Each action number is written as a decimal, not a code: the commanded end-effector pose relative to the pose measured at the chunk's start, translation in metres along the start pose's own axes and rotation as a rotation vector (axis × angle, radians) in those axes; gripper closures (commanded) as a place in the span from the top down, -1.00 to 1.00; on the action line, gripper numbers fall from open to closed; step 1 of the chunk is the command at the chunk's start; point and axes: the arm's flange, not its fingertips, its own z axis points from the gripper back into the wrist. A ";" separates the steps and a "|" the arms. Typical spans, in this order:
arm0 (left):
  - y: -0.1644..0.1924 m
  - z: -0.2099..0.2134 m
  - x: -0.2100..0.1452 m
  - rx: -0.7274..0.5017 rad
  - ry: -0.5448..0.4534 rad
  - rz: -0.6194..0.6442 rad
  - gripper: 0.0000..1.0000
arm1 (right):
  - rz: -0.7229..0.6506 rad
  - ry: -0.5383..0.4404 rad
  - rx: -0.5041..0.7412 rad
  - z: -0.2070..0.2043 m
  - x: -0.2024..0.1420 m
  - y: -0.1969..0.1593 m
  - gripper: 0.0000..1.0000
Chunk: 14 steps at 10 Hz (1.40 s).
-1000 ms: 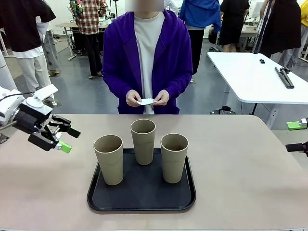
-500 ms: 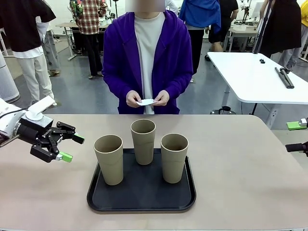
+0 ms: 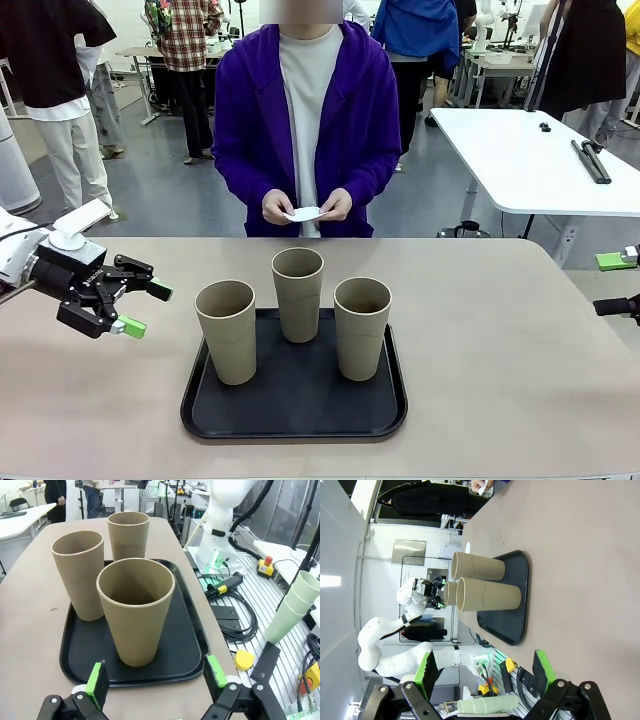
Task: Place coasters on the table and set cups on them.
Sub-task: Pick up one Reusable plastic cup and place it on a coaster set by the human.
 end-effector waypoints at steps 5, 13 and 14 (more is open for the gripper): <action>0.013 -0.015 -0.040 -0.039 -0.168 0.006 1.00 | 0.005 -0.004 0.007 0.000 0.001 0.000 1.00; 0.033 -0.055 -0.067 0.000 -0.238 0.041 1.00 | 0.005 -0.004 0.007 0.000 0.001 0.000 1.00; 0.037 -0.060 -0.068 -0.014 -0.243 0.042 1.00 | 0.005 -0.004 0.007 0.000 0.001 0.000 1.00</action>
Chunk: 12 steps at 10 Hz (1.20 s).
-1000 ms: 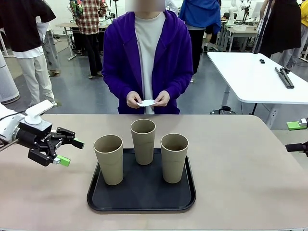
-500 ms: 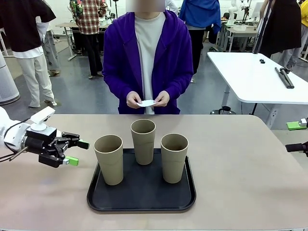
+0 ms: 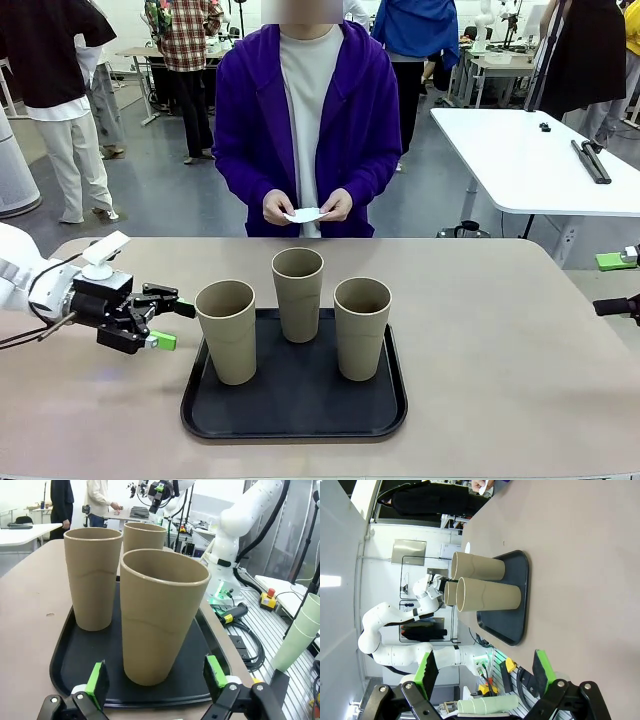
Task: Place coasters on the table and set cups on them.
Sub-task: Pick up one Reusable plastic cup and place it on a coaster set by the human.
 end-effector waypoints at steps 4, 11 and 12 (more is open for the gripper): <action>0.017 -0.027 -0.006 -0.026 -0.024 -0.042 1.00 | 0.005 -0.004 0.007 0.000 0.001 0.000 1.00; 0.024 -0.056 -0.003 -0.063 -0.012 -0.044 1.00 | 0.005 -0.004 0.007 0.000 0.001 0.000 1.00; 0.026 -0.060 -0.003 -0.072 -0.008 -0.041 1.00 | 0.005 -0.004 0.007 0.000 0.001 0.000 1.00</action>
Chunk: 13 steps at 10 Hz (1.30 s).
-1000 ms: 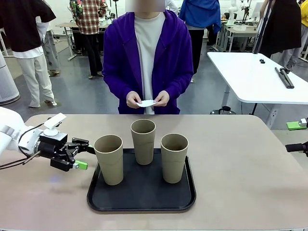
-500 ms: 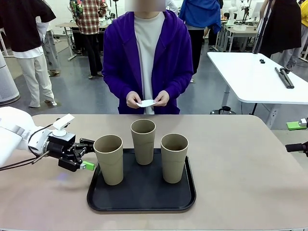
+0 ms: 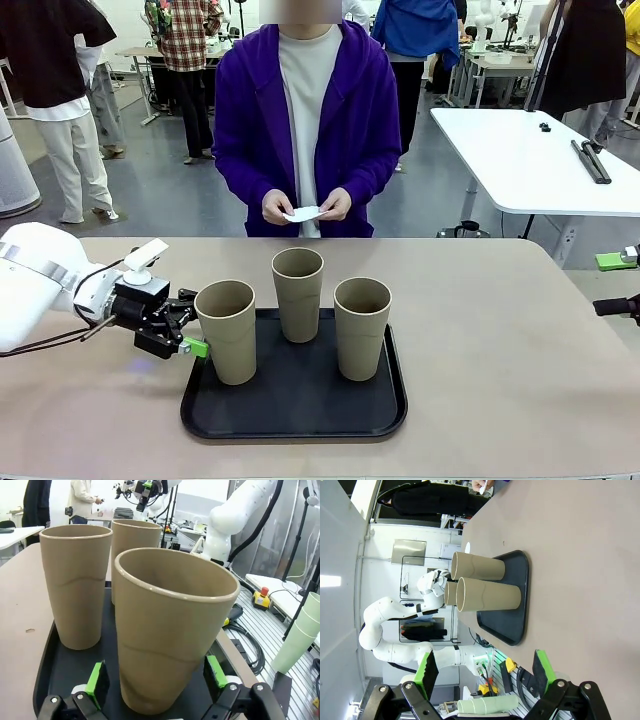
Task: Place coasters on the table and set cups on them.
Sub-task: Pick up one Reusable plastic cup and place it on a coaster set by the human.
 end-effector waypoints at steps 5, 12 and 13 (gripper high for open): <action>0.005 -0.032 -0.007 -0.031 0.010 -0.039 1.00 | 0.005 -0.004 0.007 0.000 0.001 0.001 1.00; 0.009 -0.045 -0.012 -0.082 -0.057 -0.128 0.95 | 0.005 -0.004 0.007 0.000 0.001 0.001 1.00; 0.009 -0.046 -0.013 -0.086 -0.067 -0.137 -0.15 | 0.005 -0.004 0.007 0.000 0.001 0.001 1.00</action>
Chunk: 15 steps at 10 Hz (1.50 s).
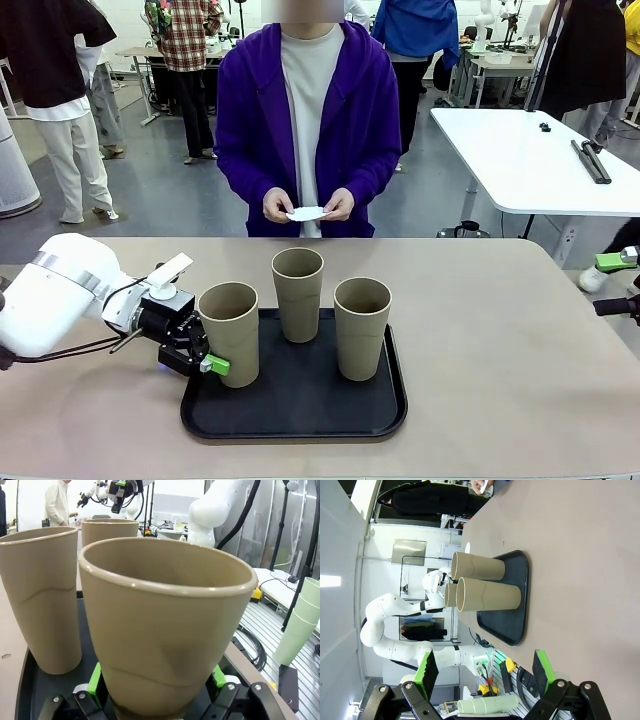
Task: Place coasters on the table and set cups on them.
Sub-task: Pick up one Reusable plastic cup and place it on a coaster set by the human.
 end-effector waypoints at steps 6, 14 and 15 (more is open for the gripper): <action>-0.012 0.023 0.046 0.114 -0.013 -0.001 0.30 | 0.005 -0.004 0.007 0.000 0.001 0.000 1.00; -0.054 0.081 0.194 0.204 0.013 -0.002 0.30 | 0.005 -0.004 0.007 0.000 0.001 0.000 1.00; -0.042 0.080 0.193 0.210 0.005 0.012 0.30 | 0.005 -0.004 0.007 0.000 0.001 0.000 1.00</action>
